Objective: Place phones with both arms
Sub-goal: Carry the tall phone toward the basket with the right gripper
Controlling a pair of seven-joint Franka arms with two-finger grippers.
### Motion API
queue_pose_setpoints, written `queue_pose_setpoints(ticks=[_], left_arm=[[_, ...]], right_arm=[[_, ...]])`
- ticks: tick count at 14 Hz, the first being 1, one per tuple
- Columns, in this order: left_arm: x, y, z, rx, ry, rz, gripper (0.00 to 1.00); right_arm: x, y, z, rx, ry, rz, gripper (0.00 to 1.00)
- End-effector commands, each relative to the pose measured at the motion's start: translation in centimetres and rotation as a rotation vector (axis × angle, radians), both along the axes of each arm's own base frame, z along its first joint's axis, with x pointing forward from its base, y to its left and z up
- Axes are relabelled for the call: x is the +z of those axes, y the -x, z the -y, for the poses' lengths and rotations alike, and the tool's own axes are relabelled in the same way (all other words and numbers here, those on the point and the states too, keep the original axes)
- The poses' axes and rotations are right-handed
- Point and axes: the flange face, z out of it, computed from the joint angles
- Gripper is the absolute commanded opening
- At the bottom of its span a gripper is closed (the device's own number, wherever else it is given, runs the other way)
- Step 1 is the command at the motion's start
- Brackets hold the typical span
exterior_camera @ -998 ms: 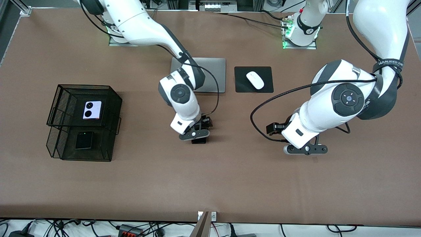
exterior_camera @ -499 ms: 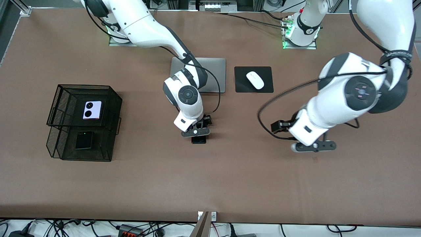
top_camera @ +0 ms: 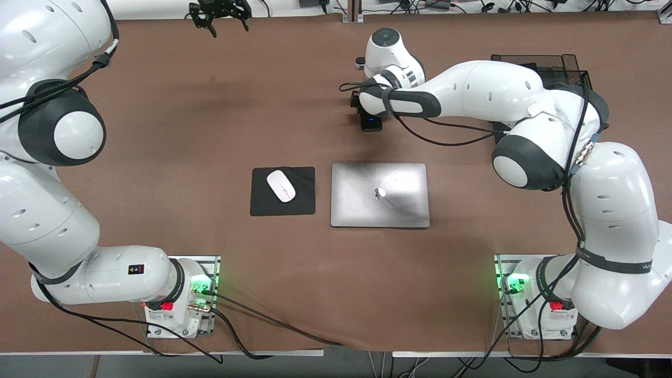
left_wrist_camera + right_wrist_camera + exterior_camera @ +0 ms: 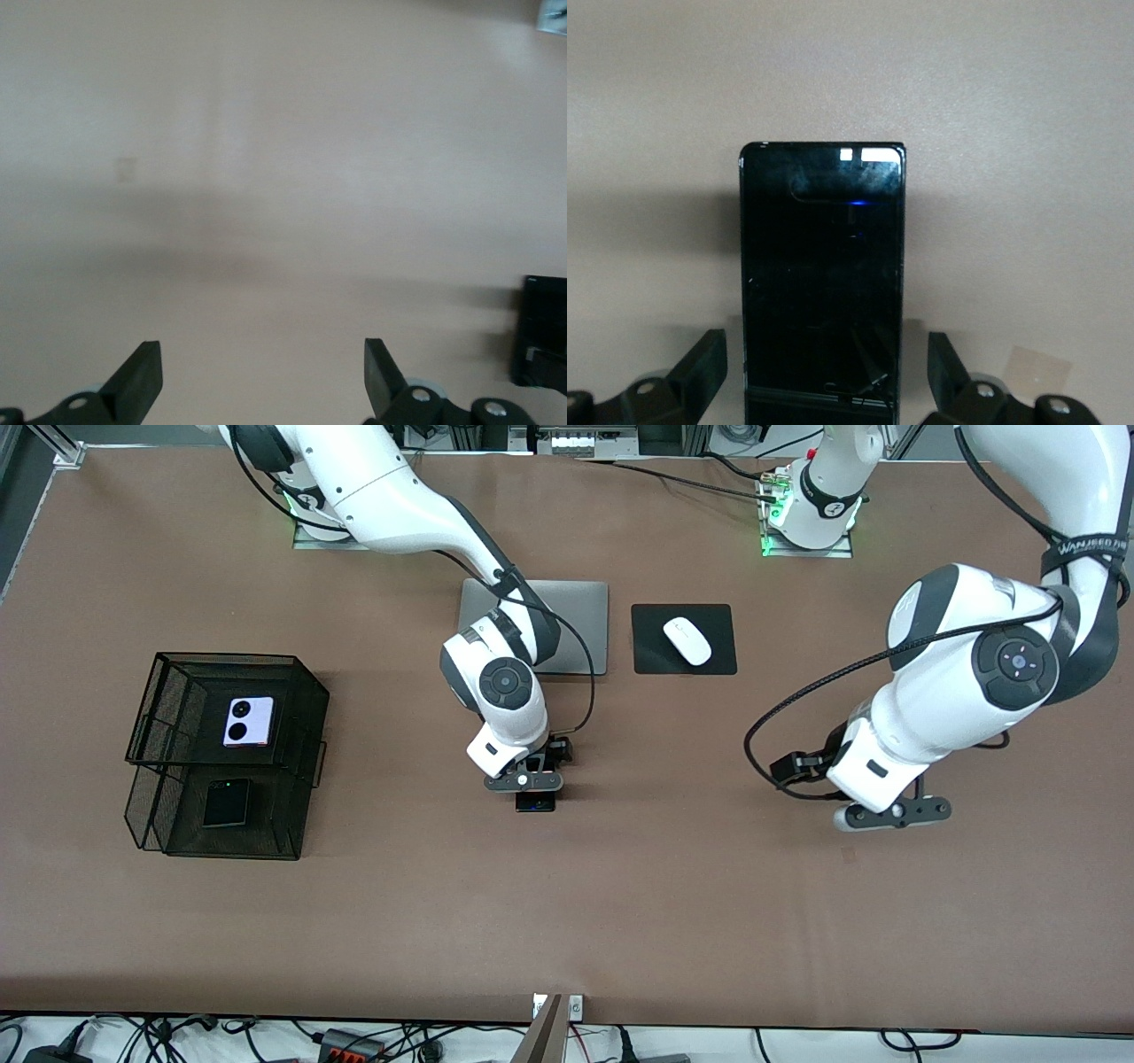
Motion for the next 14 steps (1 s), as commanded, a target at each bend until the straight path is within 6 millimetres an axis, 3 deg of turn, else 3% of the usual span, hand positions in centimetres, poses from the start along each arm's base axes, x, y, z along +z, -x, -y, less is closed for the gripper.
queue_pose_setpoints(ticks=[1,5,6,9,10,12,14], left_arm=[[2.6,2.9,-3.1,0.04,-0.028,0.021,1.0],[7.4,5.5,-8.0,0.117,-0.065,-0.008,1.0],[7.8,5.9,-9.9,0.132,-0.073,-0.02,1.0],[9.0,6.4,-12.6,0.143,-0.074,-0.008,1.0],[8.6,6.4,-13.6,0.148,-0.076,-0.01,1.0],[8.5,6.3,-14.7,0.119,-0.076,-0.004,1.0],[7.1,6.5,-14.7,0.121,-0.077,-0.018,1.0]], right_arm=[[-1.0,0.1,-0.4,-0.018,-0.013,0.003,1.0],[-1.3,0.0,-0.7,-0.018,-0.018,0.004,1.0],[-1.3,-0.2,-1.0,-0.021,-0.022,0.005,1.0],[-1.5,-0.2,-1.2,-0.019,-0.021,0.004,1.0],[-1.4,-0.3,-1.1,-0.02,-0.021,0.002,0.89],[-1.3,-0.4,-0.9,-0.022,-0.025,0.001,0.49],[-1.0,-0.6,-0.8,-0.016,-0.023,0.007,0.29]])
